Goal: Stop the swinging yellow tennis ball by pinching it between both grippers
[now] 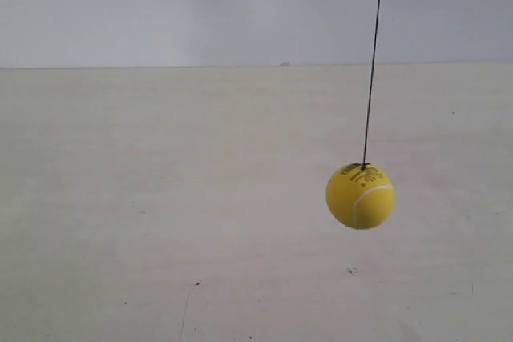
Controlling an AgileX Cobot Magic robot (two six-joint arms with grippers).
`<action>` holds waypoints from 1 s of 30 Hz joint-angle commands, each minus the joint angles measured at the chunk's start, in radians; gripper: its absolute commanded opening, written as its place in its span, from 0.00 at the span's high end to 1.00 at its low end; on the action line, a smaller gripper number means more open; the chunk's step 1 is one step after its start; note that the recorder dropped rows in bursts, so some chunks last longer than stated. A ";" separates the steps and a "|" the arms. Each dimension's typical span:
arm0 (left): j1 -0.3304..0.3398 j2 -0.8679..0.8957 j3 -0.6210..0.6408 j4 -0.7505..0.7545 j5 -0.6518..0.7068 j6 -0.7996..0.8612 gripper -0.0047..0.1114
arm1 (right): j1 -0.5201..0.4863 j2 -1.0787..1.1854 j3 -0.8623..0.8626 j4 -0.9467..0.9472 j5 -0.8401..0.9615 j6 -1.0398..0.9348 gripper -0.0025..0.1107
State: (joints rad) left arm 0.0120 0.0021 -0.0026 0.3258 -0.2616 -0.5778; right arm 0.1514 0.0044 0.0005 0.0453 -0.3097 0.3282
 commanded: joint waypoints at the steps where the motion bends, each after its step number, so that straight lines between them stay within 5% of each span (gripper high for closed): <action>1: 0.003 -0.002 0.003 0.029 -0.244 -0.041 0.92 | -0.003 -0.004 -0.001 -0.013 -0.134 0.067 0.98; 4: 0.003 -0.002 -0.015 0.091 -0.347 -0.070 0.92 | -0.003 -0.004 -0.006 -0.023 -0.150 0.067 0.98; 11: 0.003 0.159 -0.225 0.119 -0.348 -0.090 0.92 | -0.003 0.084 -0.154 -0.089 -0.150 0.103 0.98; 17: 0.003 0.364 -0.458 0.152 -0.348 -0.128 0.92 | -0.003 0.248 -0.307 -0.351 -0.101 0.263 0.98; 21: 0.003 0.525 -0.631 0.389 -0.348 -0.282 0.92 | -0.003 0.358 -0.361 -0.520 0.027 0.384 0.98; 25: 0.003 0.706 -0.782 0.866 -0.402 -0.690 0.92 | -0.003 0.442 -0.361 -0.537 0.128 0.410 0.98; 30: 0.003 0.920 -0.854 1.041 -0.546 -0.840 0.92 | -0.002 0.518 -0.330 -0.552 0.163 0.421 0.98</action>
State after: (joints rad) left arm 0.0120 0.8215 -0.8299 1.2631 -0.7295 -1.3331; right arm 0.1514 0.4880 -0.3531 -0.4837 -0.1506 0.7419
